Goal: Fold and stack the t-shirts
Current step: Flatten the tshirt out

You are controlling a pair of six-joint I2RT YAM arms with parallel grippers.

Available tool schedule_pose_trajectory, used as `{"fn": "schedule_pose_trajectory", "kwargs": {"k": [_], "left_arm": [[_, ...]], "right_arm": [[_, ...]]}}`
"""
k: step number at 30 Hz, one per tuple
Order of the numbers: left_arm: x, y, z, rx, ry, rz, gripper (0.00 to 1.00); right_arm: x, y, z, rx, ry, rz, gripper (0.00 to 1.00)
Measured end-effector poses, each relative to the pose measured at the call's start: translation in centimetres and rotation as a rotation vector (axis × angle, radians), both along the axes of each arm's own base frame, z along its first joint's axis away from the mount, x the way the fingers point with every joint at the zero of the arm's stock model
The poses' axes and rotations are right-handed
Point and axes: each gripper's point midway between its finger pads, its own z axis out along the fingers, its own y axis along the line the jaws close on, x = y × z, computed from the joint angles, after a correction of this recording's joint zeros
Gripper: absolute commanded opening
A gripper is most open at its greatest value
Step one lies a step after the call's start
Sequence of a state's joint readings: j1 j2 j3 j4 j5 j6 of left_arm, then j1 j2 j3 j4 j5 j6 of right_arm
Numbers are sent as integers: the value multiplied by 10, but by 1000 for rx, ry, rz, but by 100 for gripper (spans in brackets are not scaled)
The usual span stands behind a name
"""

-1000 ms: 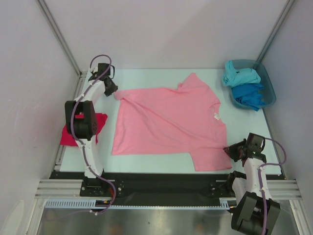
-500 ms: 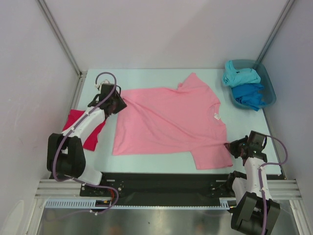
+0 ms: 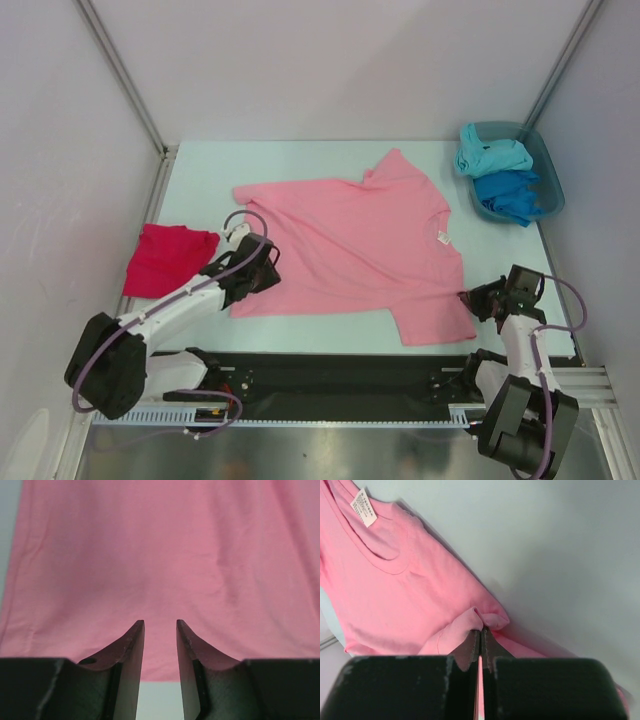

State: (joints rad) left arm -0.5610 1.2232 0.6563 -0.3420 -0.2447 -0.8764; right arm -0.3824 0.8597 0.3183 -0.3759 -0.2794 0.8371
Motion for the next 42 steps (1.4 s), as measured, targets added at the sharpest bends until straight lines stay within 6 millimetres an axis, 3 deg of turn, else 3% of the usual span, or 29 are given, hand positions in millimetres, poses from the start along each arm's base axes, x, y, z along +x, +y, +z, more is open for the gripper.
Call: {"fn": "schedule_pose_trajectory", "kwargs": {"k": [7, 18, 23, 31, 38, 42], "left_arm": [[-30, 28, -8, 23, 1, 97, 37], [-86, 53, -24, -4, 19, 172, 36], [-101, 63, -31, 32, 59, 211, 35], [-107, 84, -33, 110, 54, 267, 38], [-92, 79, -13, 25, -77, 261, 46], [-92, 78, -25, 17, -79, 245, 49]], "right_arm": [[2, -1, -7, 11, 22, 2, 0], [10, -2, -14, 24, 39, 7, 0], [16, -4, -14, 30, 44, 9, 0], [27, -4, -8, 22, 24, 24, 0], [28, -2, -11, 24, 32, 36, 0], [29, -2, -11, 24, 31, 37, 0]]}}
